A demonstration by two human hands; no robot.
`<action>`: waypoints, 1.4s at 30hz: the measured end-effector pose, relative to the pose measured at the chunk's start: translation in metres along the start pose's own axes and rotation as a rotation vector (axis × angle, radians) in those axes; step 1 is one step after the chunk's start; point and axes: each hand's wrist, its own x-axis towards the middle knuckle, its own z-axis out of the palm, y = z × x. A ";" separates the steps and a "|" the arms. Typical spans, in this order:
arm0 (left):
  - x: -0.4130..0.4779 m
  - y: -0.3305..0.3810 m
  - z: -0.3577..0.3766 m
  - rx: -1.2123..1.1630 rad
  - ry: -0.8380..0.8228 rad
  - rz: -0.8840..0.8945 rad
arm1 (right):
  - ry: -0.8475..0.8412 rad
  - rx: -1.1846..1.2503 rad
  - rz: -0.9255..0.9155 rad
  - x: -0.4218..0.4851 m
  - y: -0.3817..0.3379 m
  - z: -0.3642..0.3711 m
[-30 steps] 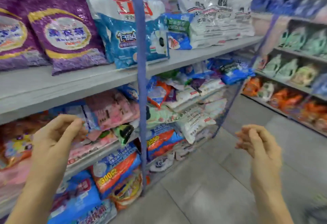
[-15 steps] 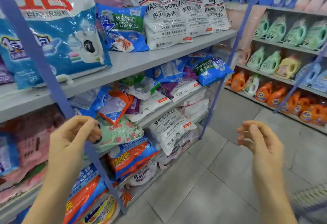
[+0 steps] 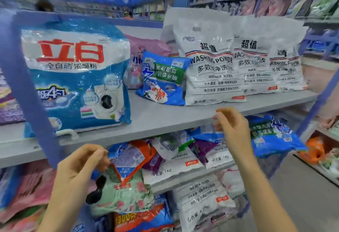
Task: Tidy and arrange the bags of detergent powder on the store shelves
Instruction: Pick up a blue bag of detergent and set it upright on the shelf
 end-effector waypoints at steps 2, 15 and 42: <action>-0.004 0.001 0.011 0.003 0.079 -0.019 | -0.103 -0.047 -0.030 0.050 0.001 0.023; -0.046 0.022 0.073 0.135 0.184 -0.089 | -0.362 -1.124 -0.596 0.239 -0.026 0.137; 0.054 0.052 0.198 -0.507 0.269 -0.388 | -0.134 0.370 -0.393 0.140 -0.024 0.024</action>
